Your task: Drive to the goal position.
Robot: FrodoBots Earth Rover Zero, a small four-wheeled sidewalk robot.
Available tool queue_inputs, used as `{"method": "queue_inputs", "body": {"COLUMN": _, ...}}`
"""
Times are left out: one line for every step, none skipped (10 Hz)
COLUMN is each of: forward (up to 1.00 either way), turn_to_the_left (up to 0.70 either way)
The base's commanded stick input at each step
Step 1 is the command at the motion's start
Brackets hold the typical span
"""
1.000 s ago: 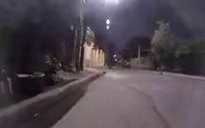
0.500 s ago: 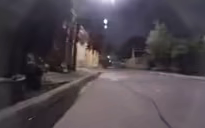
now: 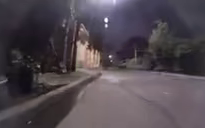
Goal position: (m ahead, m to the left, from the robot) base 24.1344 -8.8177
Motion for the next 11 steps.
{"method": "queue_inputs", "body": {"forward": 0.7, "turn_to_the_left": 0.0}}
{"method": "queue_inputs", "body": {"forward": 0.7, "turn_to_the_left": 0.0}}
{"method": "queue_inputs", "body": {"forward": 0.7, "turn_to_the_left": 0.0}}
{"method": "queue_inputs", "body": {"forward": 0.7, "turn_to_the_left": 0.0}}
{"method": "queue_inputs", "body": {"forward": 0.7, "turn_to_the_left": 0.0}}
{"method": "queue_inputs", "body": {"forward": 0.7, "turn_to_the_left": 0.0}}
{"method": "queue_inputs", "body": {"forward": 0.7, "turn_to_the_left": 0.0}}
{"method": "queue_inputs", "body": {"forward": 0.7, "turn_to_the_left": 0.0}}
{"method": "queue_inputs", "body": {"forward": 0.7, "turn_to_the_left": 0.0}}
{"method": "queue_inputs", "body": {"forward": 0.7, "turn_to_the_left": -0.31}}
{"method": "queue_inputs", "body": {"forward": 0.7, "turn_to_the_left": -0.35}}
